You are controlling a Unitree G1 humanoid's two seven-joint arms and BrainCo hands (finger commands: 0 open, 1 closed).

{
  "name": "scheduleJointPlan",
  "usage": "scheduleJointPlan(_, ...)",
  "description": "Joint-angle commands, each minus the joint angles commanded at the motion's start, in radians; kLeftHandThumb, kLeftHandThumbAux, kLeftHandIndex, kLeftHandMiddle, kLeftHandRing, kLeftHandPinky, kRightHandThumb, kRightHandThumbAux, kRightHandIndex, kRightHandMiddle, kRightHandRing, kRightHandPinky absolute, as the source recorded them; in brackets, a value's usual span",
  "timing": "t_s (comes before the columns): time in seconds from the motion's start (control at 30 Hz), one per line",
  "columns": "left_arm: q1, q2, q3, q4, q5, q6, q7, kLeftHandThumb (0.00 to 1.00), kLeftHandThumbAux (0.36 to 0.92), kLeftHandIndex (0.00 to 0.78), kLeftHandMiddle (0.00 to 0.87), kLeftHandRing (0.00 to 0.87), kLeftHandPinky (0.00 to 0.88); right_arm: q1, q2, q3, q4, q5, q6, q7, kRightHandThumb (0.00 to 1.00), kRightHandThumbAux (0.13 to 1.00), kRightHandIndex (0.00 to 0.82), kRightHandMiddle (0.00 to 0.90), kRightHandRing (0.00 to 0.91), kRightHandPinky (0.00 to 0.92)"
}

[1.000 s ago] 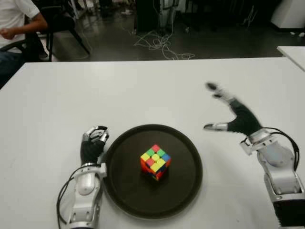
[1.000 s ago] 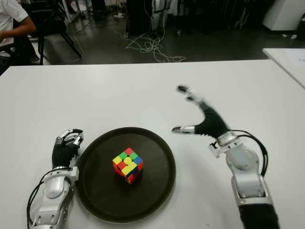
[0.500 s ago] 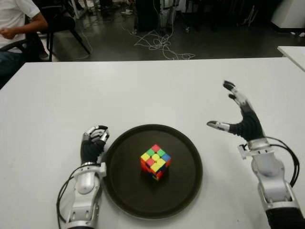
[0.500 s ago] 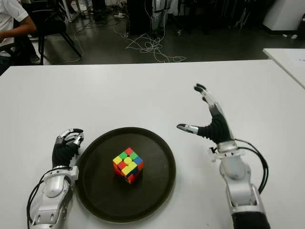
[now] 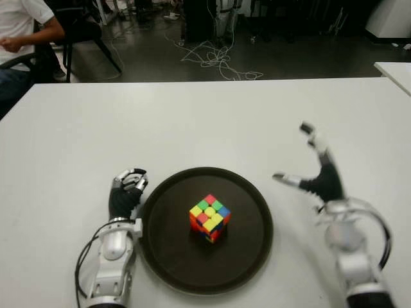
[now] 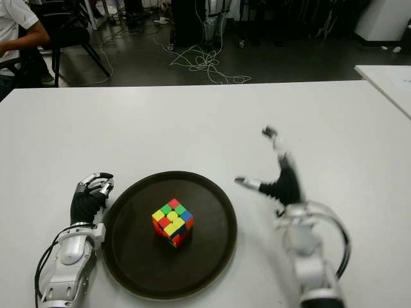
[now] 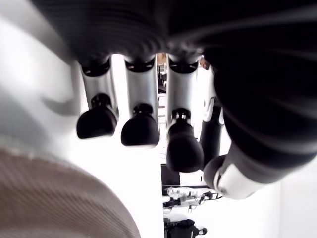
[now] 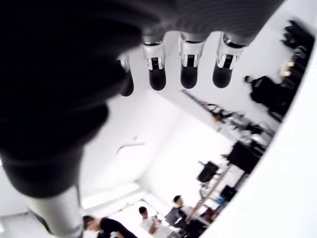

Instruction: Pick up the Rubik's Cube and put it in the plate

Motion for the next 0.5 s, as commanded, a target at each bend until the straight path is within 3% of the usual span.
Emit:
scheduleJointPlan(0.17, 0.001, 0.003, 0.003, -0.006, -0.003, 0.010, -0.002, 0.710, 0.705, 0.444, 0.806, 0.822, 0.809, 0.034, 0.029, 0.009, -0.028, 0.045, 0.078, 0.011, 0.000, 0.904, 0.004, 0.019, 0.000, 0.007)
scheduleJointPlan(0.3, 0.002, -0.004, 0.008, -0.020, -0.011, 0.024, 0.004, 0.711, 0.704, 0.444, 0.805, 0.820, 0.816, 0.040, 0.036, 0.013, -0.054, 0.058, 0.136, 0.009, 0.000, 0.935, 0.011, 0.031, 0.014, 0.019)
scheduleJointPlan(0.5, -0.002, -0.001, 0.013, -0.018, -0.018, 0.032, -0.004, 0.711, 0.704, 0.444, 0.806, 0.822, 0.814, 0.043, 0.033, 0.021, -0.069, 0.051, 0.166, -0.010, 0.000, 0.943, 0.015, 0.038, 0.024, 0.025)
